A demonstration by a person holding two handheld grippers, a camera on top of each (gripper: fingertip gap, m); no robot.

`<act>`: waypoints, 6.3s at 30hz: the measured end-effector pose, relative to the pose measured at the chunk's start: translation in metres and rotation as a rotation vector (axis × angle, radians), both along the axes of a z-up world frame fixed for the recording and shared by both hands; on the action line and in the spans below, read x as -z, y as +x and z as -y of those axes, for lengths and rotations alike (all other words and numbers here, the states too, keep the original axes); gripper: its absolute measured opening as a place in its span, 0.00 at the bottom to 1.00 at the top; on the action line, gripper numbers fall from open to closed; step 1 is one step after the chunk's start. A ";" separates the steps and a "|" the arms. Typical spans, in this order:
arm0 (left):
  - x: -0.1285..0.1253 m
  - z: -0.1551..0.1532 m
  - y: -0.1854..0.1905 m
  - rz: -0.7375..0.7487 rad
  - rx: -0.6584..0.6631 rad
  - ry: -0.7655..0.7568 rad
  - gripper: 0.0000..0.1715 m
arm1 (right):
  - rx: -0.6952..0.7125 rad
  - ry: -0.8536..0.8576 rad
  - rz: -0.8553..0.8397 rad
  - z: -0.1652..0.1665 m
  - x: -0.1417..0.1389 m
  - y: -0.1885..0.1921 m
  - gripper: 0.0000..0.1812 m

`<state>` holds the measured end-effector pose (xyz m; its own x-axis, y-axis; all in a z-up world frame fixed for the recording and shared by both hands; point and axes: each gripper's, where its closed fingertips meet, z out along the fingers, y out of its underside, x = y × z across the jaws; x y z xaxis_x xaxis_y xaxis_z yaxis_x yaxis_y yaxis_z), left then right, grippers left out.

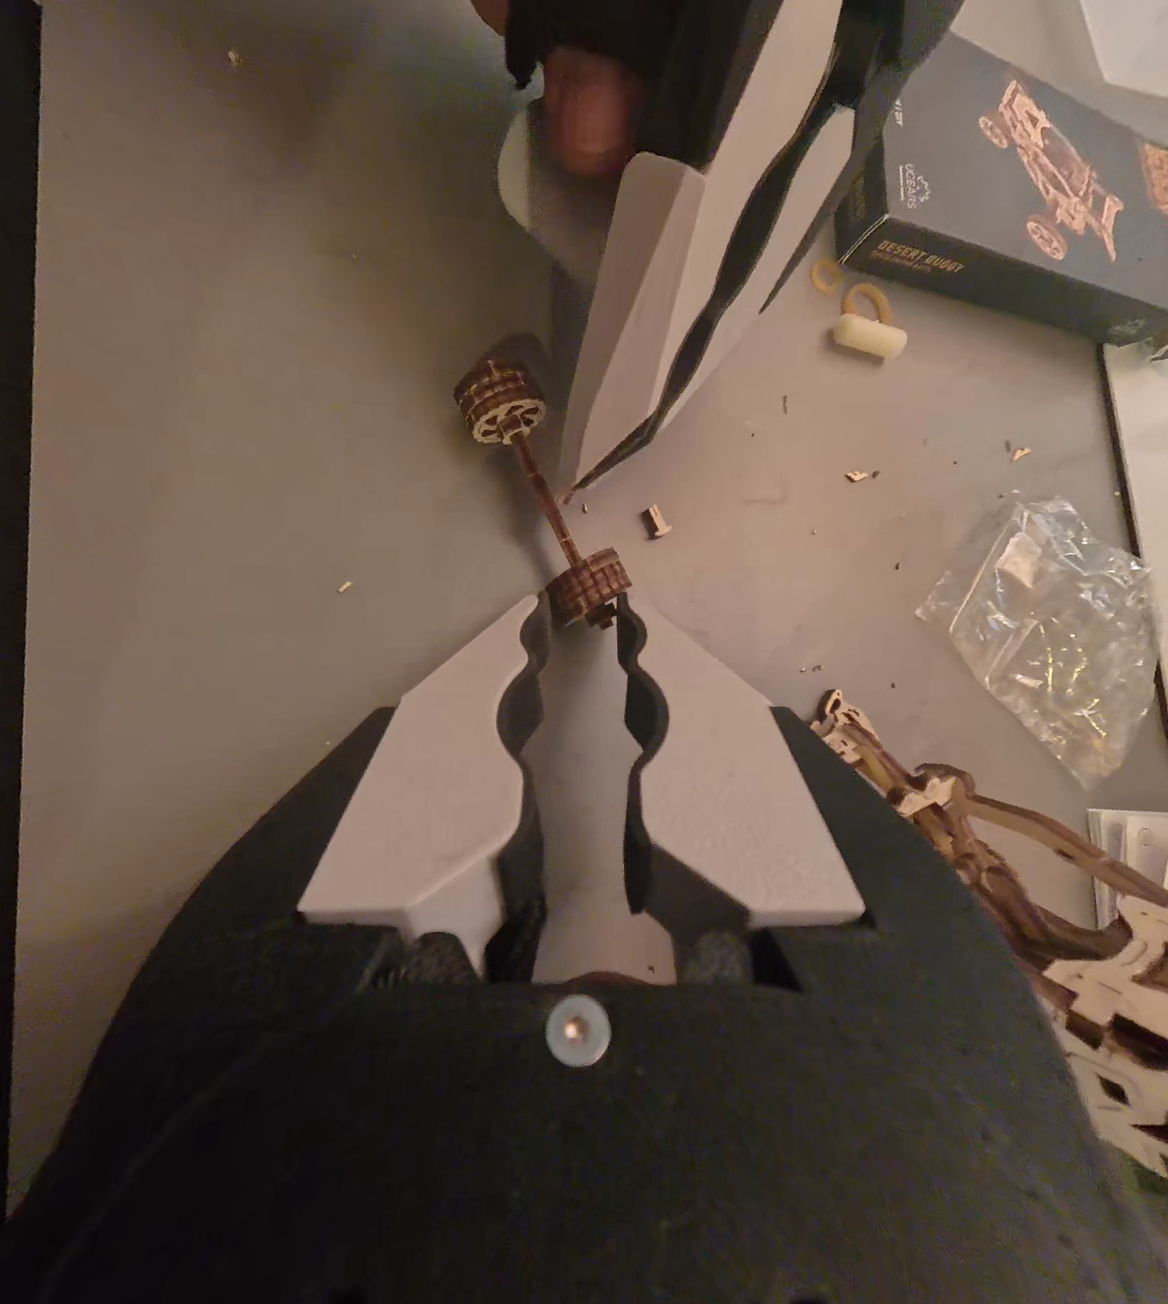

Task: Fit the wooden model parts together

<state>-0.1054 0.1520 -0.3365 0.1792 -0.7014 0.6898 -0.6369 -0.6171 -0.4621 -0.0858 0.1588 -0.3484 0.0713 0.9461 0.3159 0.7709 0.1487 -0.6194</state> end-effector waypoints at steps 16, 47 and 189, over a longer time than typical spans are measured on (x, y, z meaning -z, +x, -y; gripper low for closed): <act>0.002 0.006 -0.002 -0.127 0.182 -0.098 0.00 | -0.015 0.085 0.024 0.001 -0.001 -0.001 0.09; 0.008 0.011 0.005 -0.300 0.110 -0.225 0.00 | 0.040 0.134 0.058 0.004 -0.001 -0.005 0.09; -0.030 -0.017 -0.048 0.037 -1.134 0.534 0.01 | 0.348 -1.135 -0.500 0.007 -0.037 -0.057 0.11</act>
<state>-0.1537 0.1694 -0.3064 0.8507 -0.3581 0.3849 0.1483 -0.5388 -0.8292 -0.1425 0.1519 -0.3119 0.2440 0.5743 -0.7815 0.3113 -0.8095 -0.4977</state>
